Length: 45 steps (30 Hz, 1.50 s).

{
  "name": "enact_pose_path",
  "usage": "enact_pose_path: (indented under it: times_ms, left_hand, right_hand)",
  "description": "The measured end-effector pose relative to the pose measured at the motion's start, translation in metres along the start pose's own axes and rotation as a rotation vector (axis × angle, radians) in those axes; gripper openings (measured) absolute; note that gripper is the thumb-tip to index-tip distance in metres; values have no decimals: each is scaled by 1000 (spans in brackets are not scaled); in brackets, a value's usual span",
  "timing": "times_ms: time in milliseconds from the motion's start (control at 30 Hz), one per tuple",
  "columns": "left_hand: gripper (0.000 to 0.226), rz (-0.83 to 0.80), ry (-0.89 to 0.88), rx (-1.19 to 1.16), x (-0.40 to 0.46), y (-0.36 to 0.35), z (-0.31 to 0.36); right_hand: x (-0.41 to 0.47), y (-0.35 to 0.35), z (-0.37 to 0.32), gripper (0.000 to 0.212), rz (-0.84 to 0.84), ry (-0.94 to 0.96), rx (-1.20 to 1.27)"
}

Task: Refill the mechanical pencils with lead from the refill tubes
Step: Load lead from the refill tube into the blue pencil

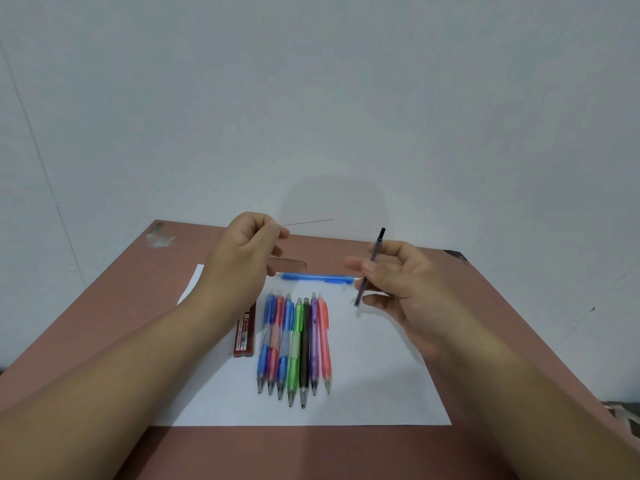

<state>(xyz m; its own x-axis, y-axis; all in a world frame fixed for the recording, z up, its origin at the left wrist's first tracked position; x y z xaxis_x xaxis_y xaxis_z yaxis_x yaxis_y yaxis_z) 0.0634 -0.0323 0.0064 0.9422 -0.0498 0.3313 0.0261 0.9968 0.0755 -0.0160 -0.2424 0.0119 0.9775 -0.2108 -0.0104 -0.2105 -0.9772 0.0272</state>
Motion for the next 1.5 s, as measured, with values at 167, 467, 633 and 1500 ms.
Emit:
enact_pose_path:
  times_ms: [167,467,633,1500]
  left_hand:
    - [18,-21,-2,40,-2,-1,0]
    - [17,-49,-3,64,-2,-1,0]
    - [18,-48,-7,65,-2,0,0]
    - [11,-207,-604,620,-13,-14,2]
  right_hand:
    - [-10,-2,-7,32,197,173,-392]
    - [-19,-15,-7,61,318,260,-842]
    - [-24,-14,-11,45,287,209,-818]
    - [-6,-33,-11,19,214,718,-1224]
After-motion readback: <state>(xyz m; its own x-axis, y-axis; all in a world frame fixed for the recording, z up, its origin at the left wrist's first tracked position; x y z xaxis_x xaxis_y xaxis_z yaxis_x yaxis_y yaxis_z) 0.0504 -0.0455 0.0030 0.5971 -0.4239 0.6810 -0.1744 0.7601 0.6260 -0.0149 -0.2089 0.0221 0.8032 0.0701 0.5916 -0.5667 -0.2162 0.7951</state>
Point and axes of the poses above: each hand's wrist, its own x-axis towards the middle knuckle, its own y-axis out of the back of the hand, z = x × y, the point moved 3 cm from there along x, towards the middle knuckle, and after that the axes turned 3 degrees about -y, right-handed, at the moved point
